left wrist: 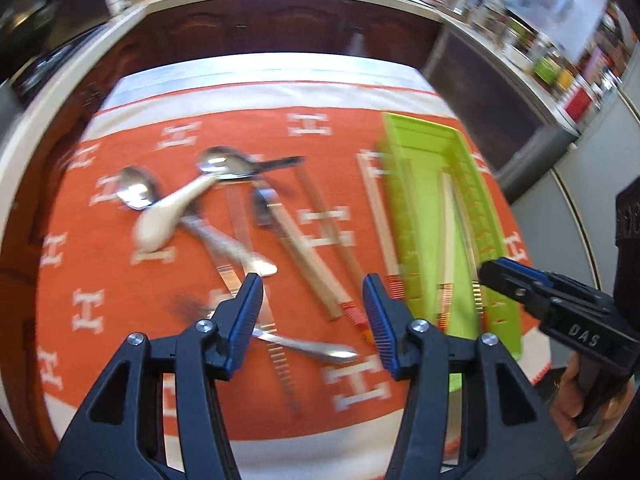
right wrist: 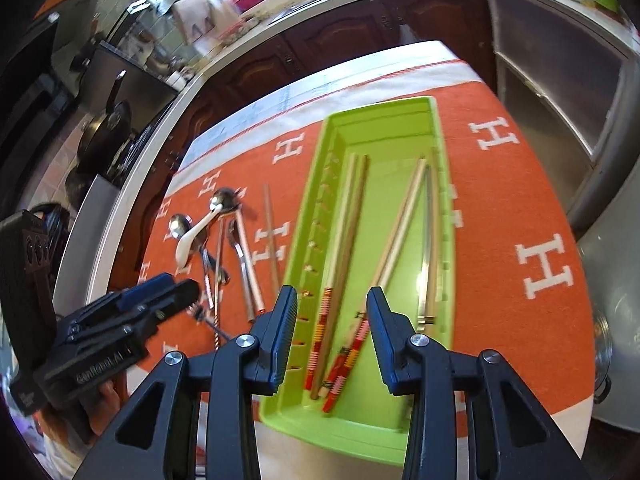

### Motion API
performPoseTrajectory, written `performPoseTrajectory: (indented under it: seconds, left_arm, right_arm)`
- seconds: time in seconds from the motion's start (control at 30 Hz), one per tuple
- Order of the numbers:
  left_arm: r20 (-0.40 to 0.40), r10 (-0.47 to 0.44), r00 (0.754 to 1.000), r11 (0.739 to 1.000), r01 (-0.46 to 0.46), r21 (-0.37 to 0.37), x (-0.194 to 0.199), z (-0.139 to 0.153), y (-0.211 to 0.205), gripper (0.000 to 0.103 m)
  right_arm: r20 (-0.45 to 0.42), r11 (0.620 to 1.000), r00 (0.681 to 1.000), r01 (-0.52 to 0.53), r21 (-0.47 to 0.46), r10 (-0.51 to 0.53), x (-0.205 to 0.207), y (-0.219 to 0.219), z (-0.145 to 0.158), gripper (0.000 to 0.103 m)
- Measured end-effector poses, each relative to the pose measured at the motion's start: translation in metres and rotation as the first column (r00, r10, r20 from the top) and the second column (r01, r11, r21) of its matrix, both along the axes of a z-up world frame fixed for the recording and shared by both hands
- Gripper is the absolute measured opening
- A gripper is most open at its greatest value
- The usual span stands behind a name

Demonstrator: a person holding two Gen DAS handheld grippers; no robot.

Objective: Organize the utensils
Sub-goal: 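Carry both chopsticks into the green tray and open both tools, then lower the right tool onto a metal spoon while the left tool closes on another spoon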

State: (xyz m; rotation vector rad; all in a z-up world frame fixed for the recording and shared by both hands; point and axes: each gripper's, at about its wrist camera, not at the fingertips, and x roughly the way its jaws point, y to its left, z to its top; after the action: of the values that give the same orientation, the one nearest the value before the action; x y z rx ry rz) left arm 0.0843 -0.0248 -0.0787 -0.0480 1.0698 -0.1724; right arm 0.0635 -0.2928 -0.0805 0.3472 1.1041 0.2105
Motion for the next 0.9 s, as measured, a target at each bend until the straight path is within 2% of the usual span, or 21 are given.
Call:
performPoseTrajectory:
  seconds: [0.27, 0.43, 0.63, 0.9]
  left_arm:
    - [0.029, 0.189, 0.981, 0.981, -0.190, 0.036, -0.027, 0.002, 0.097, 0.049]
    - [0.035, 0.252, 0.967, 0.967, -0.253, 0.040, -0.042, -0.004, 0.135, 0.049]
    - [0.015, 0.287, 0.958, 0.958, -0.287, 0.025, -0.051, -0.017, 0.161, 0.049]
    - [-0.008, 0.286, 0.958, 0.958, -0.286, -0.015, -0.031, -0.033, 0.178, 0.049]
  right_arm:
    - [0.033, 0.988, 0.988, -0.151, -0.038, 0.152, 0.002, 0.061, 0.012, 0.036]
    - [0.036, 0.965, 0.966, -0.252, -0.071, 0.255, 0.008, 0.110, 0.018, 0.036]
    - [0.032, 0.941, 0.944, -0.324, -0.099, 0.329, 0.019, 0.157, 0.023, 0.036]
    - [-0.001, 0.931, 0.938, -0.345, -0.123, 0.347, 0.063, 0.182, 0.018, 0.036]
